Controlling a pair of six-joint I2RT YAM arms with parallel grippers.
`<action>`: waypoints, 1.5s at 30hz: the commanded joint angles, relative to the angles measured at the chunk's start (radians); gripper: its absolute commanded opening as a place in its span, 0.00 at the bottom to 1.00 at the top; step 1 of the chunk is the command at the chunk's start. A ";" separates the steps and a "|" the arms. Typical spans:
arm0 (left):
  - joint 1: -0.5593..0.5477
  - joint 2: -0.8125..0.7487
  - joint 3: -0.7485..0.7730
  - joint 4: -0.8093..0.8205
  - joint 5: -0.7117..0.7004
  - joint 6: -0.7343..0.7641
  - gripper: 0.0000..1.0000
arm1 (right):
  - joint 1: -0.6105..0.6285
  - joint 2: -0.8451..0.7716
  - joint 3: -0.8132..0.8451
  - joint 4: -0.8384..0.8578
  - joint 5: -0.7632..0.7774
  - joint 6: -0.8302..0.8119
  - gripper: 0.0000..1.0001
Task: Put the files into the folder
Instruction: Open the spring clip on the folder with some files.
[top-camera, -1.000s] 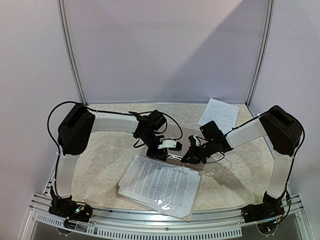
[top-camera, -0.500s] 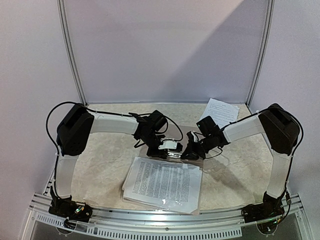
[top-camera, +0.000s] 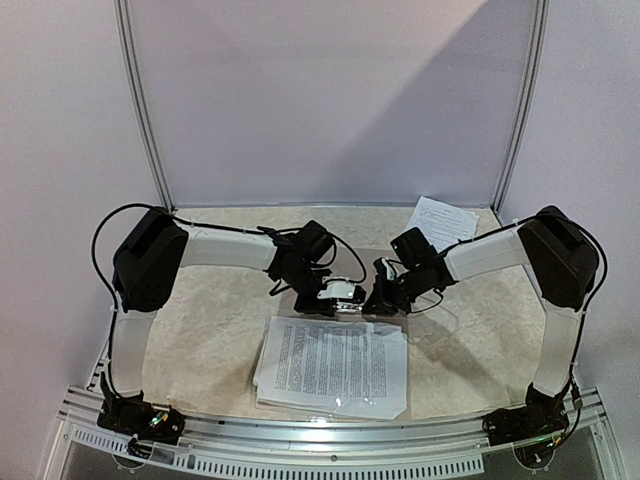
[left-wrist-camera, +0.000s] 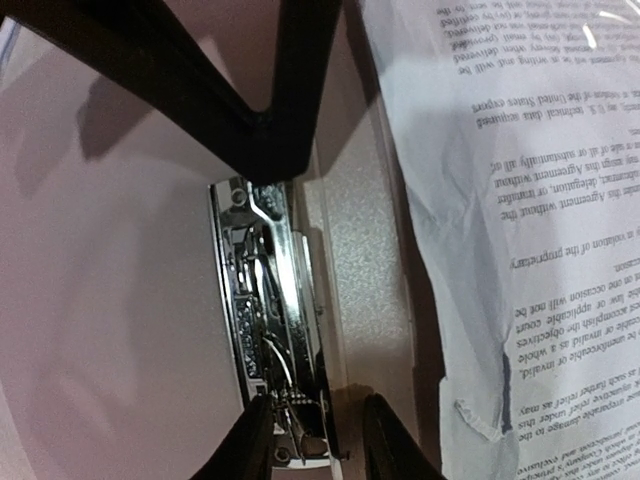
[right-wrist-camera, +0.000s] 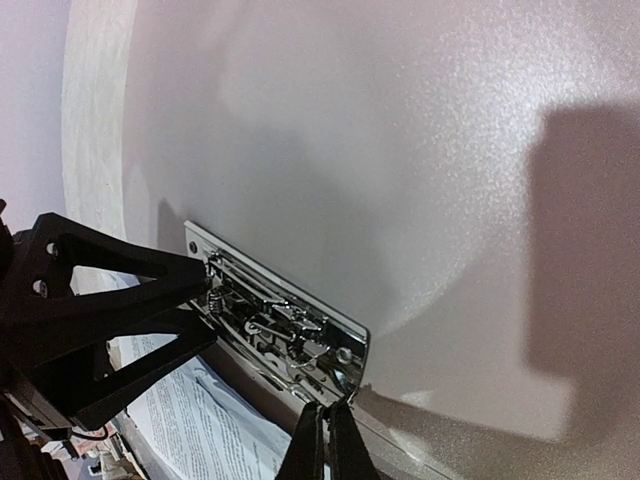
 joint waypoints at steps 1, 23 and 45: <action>-0.022 0.104 -0.073 -0.128 -0.074 0.017 0.33 | 0.005 -0.030 0.023 -0.016 0.062 0.001 0.00; 0.029 0.156 0.161 -0.257 0.077 0.097 0.40 | -0.050 0.192 -0.011 -0.181 0.166 -0.044 0.00; 0.141 0.327 0.524 -0.398 0.344 -0.219 0.31 | -0.034 0.147 -0.024 -0.185 0.144 -0.077 0.00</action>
